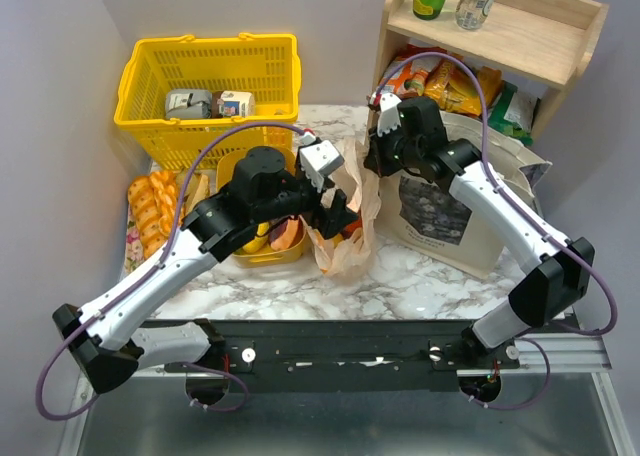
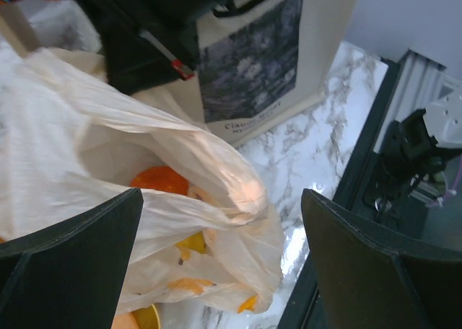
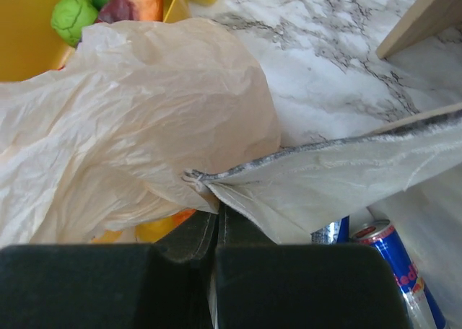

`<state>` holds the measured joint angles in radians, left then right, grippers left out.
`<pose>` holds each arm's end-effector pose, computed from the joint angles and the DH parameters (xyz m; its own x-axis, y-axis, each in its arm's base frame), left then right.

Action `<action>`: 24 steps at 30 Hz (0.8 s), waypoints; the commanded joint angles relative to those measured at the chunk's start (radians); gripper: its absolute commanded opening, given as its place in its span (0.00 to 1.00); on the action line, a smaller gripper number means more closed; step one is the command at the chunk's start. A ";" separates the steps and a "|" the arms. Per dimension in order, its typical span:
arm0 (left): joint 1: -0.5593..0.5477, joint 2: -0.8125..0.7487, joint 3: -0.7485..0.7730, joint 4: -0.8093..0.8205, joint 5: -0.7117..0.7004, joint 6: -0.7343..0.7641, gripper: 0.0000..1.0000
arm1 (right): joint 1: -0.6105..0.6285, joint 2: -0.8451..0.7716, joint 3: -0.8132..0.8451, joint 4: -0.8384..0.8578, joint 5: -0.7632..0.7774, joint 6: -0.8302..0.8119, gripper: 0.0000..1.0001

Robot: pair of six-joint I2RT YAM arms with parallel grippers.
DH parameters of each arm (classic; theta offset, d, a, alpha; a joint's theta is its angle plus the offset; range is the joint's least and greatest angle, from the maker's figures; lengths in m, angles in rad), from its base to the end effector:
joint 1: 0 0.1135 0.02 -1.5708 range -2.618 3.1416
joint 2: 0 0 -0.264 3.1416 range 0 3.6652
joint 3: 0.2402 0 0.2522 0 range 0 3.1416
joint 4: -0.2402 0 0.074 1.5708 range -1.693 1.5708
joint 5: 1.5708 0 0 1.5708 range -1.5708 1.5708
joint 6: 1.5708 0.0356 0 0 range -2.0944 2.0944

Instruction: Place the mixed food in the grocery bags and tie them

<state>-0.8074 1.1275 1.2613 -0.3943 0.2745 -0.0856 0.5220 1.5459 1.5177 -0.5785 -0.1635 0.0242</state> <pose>0.1632 -0.1845 0.4162 -0.2524 0.1447 -0.9568 0.8581 0.4904 -0.1522 0.3002 0.1794 0.3683 -0.5088 -0.2651 -0.8190 -0.5957 0.7952 0.1127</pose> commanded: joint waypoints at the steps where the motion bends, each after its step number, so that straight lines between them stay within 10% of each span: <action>1: -0.003 0.052 -0.008 -0.067 0.160 0.020 0.99 | -0.005 0.049 0.078 -0.001 -0.051 -0.012 0.07; 24: -0.004 0.084 -0.016 0.040 0.034 0.112 0.99 | 0.009 0.109 0.133 -0.015 -0.085 -0.007 0.07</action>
<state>-0.8070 1.2392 1.2186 -0.3912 0.3355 -0.0250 0.5243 1.6352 1.6184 -0.6109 -0.2287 0.0250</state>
